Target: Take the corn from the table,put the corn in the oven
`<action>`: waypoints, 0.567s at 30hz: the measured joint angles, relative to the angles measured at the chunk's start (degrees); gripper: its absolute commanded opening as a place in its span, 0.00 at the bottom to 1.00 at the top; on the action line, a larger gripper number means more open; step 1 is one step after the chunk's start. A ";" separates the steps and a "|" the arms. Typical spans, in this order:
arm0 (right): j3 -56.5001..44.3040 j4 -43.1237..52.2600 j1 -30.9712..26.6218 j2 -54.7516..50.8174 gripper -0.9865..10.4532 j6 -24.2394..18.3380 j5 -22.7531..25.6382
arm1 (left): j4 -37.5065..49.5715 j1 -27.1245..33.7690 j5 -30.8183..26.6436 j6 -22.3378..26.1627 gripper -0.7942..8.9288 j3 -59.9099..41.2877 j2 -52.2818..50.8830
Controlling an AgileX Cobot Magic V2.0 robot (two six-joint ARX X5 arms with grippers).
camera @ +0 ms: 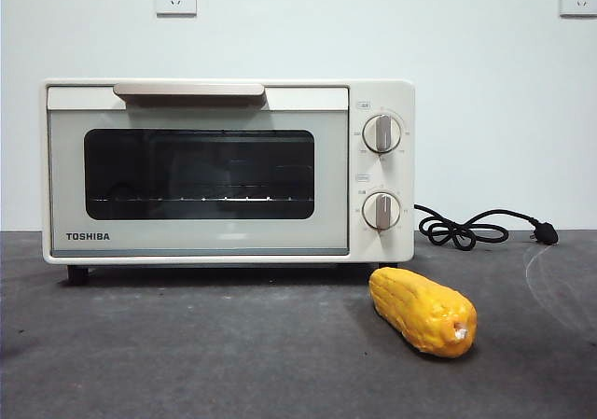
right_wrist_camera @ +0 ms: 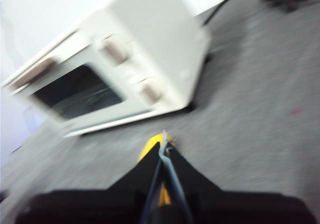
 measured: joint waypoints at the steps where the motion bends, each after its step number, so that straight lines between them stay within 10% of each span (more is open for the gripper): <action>1: 0.00 0.00 0.00 0.00 0.09 0.17 -2.12 | -0.17 0.00 0.92 -0.15 0.08 0.81 0.87; 17: 13.33 -0.39 0.04 7.10 0.09 1.11 -9.46 | -1.90 -3.39 4.33 -0.26 0.08 27.85 13.68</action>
